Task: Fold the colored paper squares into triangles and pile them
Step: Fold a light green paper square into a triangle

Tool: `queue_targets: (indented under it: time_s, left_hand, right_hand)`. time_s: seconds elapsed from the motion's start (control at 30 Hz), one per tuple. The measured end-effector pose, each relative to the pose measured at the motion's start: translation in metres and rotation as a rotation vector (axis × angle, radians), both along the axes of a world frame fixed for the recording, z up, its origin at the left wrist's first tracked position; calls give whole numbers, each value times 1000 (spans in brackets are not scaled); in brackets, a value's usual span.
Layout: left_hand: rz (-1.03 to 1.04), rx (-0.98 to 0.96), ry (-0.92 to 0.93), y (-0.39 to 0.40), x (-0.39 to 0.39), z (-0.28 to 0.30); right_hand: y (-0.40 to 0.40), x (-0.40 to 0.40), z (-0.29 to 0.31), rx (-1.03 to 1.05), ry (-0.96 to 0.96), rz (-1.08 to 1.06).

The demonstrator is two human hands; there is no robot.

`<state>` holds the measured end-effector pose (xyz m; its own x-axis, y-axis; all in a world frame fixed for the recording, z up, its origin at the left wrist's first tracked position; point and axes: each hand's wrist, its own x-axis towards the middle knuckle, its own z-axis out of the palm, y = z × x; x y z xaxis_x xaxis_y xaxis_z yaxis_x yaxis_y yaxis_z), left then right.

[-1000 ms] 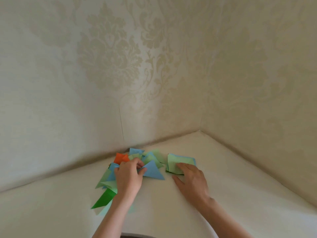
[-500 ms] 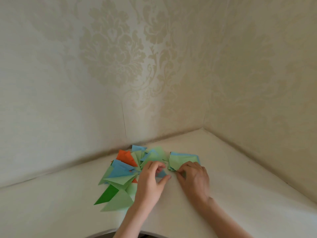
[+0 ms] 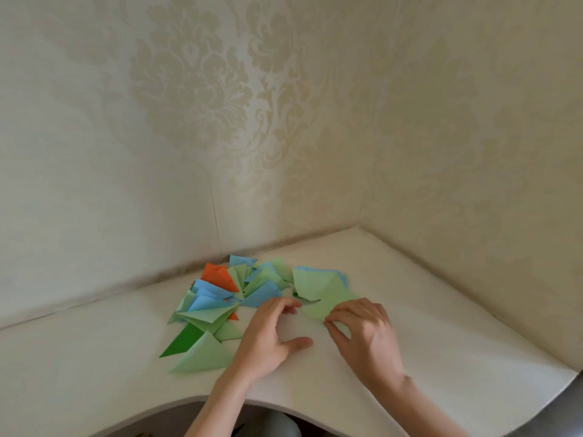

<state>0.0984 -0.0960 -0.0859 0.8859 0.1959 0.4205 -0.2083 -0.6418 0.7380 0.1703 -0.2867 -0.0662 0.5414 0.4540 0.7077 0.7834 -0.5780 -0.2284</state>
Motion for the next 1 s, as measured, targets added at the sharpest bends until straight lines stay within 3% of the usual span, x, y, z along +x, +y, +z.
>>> queue_targets:
  time_s: [0.2,0.67,1.0]
  left_hand:
    - [-43,200,31,-1,1,-1]
    - [102,363,142,-11,15,0]
    - [98,265,184,-8,16,1]
  right_hand:
    - [-7,-13,-23,-87,168,48]
    - [0,2,-33,79,403,69]
    - [0,4,-35,120,470,69]
